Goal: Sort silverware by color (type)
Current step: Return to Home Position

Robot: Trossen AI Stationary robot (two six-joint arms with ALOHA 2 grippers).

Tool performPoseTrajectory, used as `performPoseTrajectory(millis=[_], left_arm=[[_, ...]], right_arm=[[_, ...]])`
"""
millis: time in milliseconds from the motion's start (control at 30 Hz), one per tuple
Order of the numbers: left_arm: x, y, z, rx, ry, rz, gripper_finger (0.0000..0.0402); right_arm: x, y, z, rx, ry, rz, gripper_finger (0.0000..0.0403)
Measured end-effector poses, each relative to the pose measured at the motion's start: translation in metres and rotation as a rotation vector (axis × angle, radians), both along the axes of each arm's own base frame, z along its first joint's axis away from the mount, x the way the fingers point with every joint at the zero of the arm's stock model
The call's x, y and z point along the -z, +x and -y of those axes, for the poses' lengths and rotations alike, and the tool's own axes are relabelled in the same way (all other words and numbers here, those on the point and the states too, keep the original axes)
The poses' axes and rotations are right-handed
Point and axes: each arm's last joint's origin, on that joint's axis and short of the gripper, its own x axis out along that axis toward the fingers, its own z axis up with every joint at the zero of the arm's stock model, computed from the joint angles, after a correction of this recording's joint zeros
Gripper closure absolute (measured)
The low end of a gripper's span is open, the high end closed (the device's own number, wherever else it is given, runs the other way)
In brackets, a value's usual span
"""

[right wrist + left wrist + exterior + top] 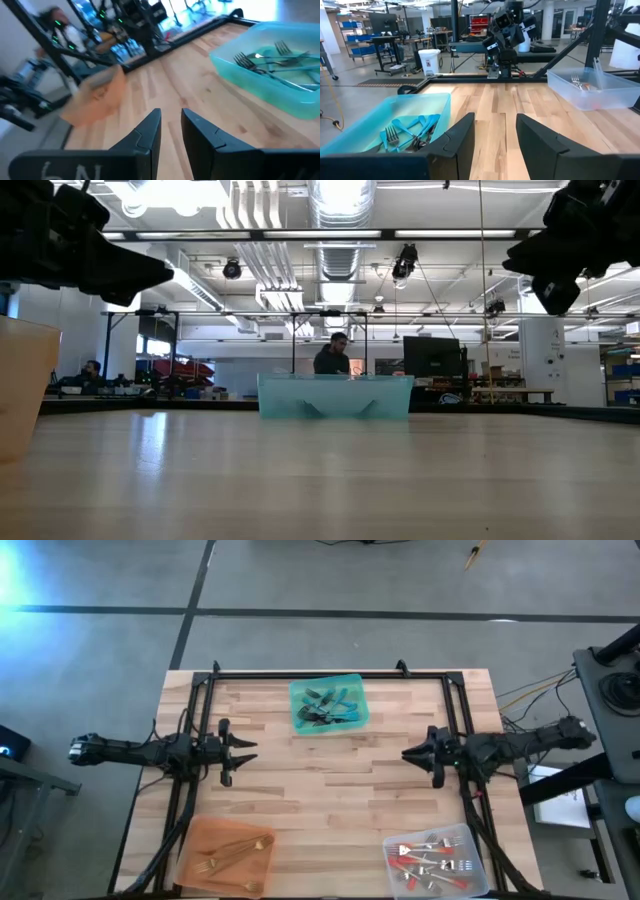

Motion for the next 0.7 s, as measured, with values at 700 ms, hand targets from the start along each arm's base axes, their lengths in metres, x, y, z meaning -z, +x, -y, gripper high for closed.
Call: performPoseTrajectory(millis=[700], left_arm=[[0.002, 0.001, 0.000, 0.000, 0.001, -0.020, 0.0274]], right_arm=[[0.000, -0.025, 0.041, 0.181, -0.371, 0.129, 0.0335]])
